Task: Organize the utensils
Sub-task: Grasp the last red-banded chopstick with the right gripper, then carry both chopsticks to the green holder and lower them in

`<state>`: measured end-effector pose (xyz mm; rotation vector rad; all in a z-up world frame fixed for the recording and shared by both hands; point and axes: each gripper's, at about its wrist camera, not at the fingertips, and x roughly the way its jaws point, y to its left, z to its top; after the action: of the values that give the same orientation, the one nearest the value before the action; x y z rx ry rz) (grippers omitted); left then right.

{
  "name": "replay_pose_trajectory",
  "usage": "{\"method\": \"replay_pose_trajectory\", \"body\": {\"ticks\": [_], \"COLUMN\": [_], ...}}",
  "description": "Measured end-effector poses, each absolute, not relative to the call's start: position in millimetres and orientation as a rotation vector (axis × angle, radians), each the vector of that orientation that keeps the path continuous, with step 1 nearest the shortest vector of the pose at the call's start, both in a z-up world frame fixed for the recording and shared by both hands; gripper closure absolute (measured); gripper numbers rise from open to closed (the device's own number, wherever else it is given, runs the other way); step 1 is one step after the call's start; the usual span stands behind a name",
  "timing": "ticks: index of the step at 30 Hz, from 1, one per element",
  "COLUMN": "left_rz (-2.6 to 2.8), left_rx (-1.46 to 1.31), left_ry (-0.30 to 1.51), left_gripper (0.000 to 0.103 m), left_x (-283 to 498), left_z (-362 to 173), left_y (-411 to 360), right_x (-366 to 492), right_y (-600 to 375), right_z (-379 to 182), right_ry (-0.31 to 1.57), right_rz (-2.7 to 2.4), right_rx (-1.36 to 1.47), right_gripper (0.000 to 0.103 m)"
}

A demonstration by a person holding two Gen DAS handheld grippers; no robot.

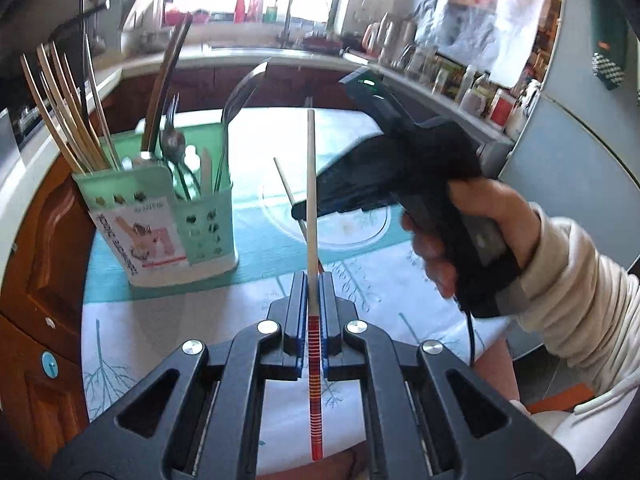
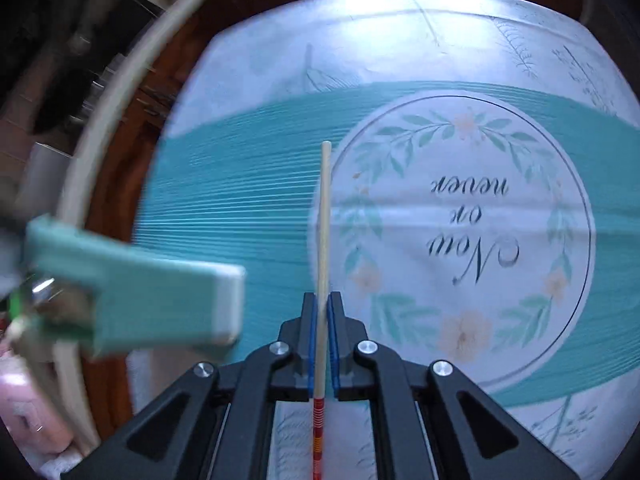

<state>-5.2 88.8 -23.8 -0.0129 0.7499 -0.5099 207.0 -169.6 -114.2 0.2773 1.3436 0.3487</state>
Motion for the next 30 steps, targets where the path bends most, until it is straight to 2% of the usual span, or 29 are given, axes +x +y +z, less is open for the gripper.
{"method": "replay_pose_trajectory", "body": {"ticks": [8,14,16,19,25,30], "left_rz": [-0.402,-0.265,-0.242,-0.229,-0.199,-0.199], "left_rx": [-0.119,-0.177,-0.190,-0.224,-0.263,-0.255], "left_ry": [0.465,0.287,0.240,0.138,0.042,0.043], "left_gripper": [0.100,0.100,0.100,0.100,0.100,0.100], "left_x": [-33.0,-20.1,-9.6,5.3,43.2,76.2], "left_z": [40.8,78.0,83.0,82.1,63.2,44.2], "left_y": [129.7,171.9,184.0,200.7,221.7,230.4], "right_x": [146.3,107.2,94.2,87.3,84.6,103.5], "right_y": [-196.4,-175.9,-161.3,-143.5,-116.0,-98.1], "right_z": [-55.3,29.6,57.4,81.0,84.6,67.8], "right_ry": [1.069,0.711,0.545,0.394,0.121,0.106], "right_rz": [0.505,0.648,0.688,0.710,0.690,0.664], "right_rx": [0.382,0.332,0.294,0.263,0.214,0.256], "right_gripper": [0.098,0.098,0.098,0.098,0.098,0.098]}}
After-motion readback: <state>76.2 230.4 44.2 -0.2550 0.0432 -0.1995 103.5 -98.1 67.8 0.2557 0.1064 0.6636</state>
